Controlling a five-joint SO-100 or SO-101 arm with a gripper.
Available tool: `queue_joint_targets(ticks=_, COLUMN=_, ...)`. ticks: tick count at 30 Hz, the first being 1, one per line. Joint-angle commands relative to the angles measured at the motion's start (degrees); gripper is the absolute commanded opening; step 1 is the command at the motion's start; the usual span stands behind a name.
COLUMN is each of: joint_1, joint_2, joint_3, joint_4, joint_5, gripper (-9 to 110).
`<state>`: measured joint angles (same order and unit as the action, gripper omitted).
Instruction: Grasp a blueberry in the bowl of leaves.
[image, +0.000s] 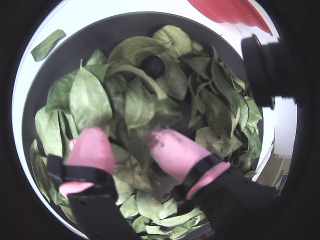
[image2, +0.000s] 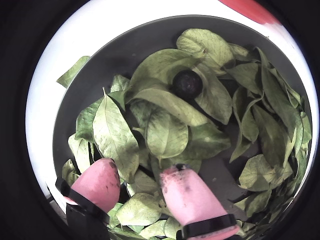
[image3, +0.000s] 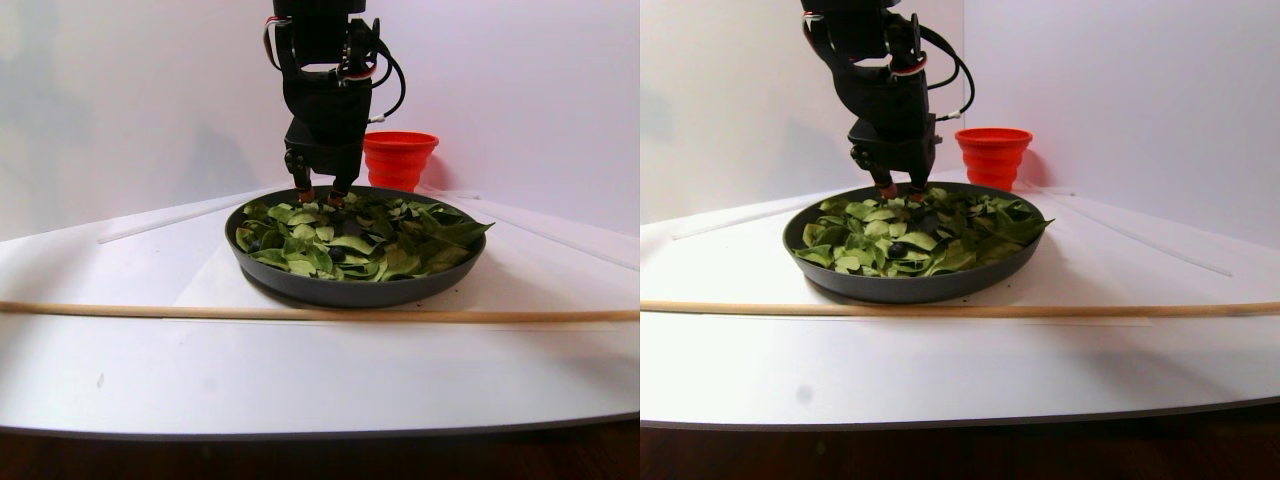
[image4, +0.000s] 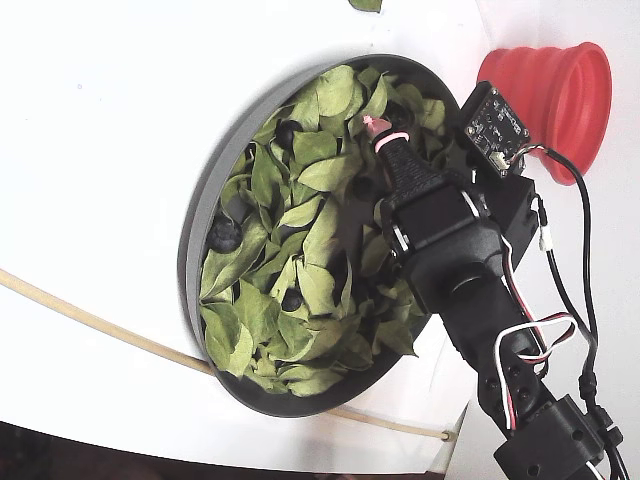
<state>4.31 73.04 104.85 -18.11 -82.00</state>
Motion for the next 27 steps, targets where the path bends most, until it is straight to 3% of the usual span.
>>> queue_joint_targets(ticks=1, joint_1=1.8, joint_2=3.0, joint_3=-3.0, joint_4=-0.7, joint_5=-6.8, gripper=16)
queue_joint_targets(ticks=27, joint_1=2.3, joint_2=3.3, joint_3=-1.8, joint_4=-0.7, joint_5=-7.6, gripper=16)
